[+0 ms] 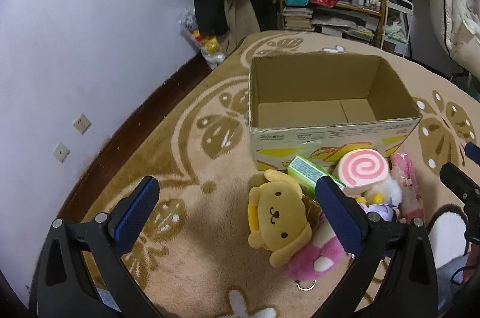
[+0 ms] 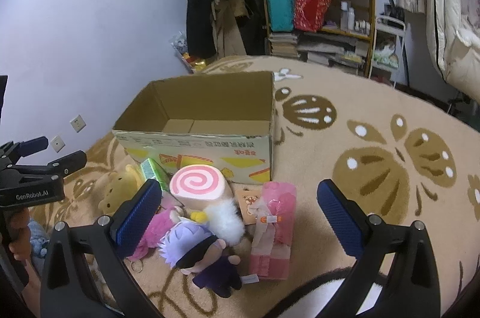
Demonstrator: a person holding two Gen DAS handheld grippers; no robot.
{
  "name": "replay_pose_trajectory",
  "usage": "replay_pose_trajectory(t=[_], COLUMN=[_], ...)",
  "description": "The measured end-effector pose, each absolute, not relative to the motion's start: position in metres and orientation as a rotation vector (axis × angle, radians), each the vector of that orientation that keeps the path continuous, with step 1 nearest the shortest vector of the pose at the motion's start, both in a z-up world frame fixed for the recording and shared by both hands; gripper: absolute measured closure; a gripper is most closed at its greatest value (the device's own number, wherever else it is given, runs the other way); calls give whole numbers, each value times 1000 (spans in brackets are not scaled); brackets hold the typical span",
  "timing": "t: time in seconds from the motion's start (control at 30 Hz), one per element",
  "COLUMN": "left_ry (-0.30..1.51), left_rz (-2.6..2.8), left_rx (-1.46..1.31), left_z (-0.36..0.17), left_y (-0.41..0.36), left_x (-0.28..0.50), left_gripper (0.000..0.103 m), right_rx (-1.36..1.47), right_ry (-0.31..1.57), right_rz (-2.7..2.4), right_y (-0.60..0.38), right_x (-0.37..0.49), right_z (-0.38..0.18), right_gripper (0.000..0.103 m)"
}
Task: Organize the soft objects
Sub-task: 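Grasp the yellow plush dog with left tool while right grasps pink package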
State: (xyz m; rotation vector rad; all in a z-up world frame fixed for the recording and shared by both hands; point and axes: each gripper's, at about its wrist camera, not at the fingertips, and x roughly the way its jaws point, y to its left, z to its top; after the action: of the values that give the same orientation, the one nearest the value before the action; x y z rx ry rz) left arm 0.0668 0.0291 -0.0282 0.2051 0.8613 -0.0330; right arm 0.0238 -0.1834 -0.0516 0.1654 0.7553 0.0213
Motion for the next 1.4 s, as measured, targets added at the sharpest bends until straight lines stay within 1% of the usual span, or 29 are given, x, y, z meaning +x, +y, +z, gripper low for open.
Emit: replay_pose_trajectory(t=[0.3,0.6,0.67,0.73,0.9,1.0,1.07,1.17,1.27,1.4], left_ry=[976,1065,1087,1110,1140,1156,1173,1192,1200,1215], left_rz=[-73,-76,-72,-71,-110,-125,-125,-122,-124,-130], left_rx=[183,213,225,231,210,210,214,203,185,164], left_z=[-63,-95,-103,-109,-118,-122,-127,-133,-134,-136], left_y=[27,16,16,15,11,8,7,7,8,10], left_x=[91,104,107,109,113,114,115,118,120,122], left_gripper=[0,0,0,0,0,0,0,0,0,0], right_rx=[178,200,203,206,202,190,186,186,199,207], right_ry=[857,942,964,995,1059,1094,1111,1132,1150,1163], right_rz=[13,-2,-11,-18,-27,-28,-29,-34,-35,-41], right_y=[-192,-203,-205,-207,-208,-207,-207,-208,-210,-212], right_x=[44,60,63,67,74,76,77,78,78,79], right_z=[-77,-109,-115,-123,-142,-151,-155,-161,-166,-170], right_gripper=[0,6,13,18,23,29,36,42,47,47])
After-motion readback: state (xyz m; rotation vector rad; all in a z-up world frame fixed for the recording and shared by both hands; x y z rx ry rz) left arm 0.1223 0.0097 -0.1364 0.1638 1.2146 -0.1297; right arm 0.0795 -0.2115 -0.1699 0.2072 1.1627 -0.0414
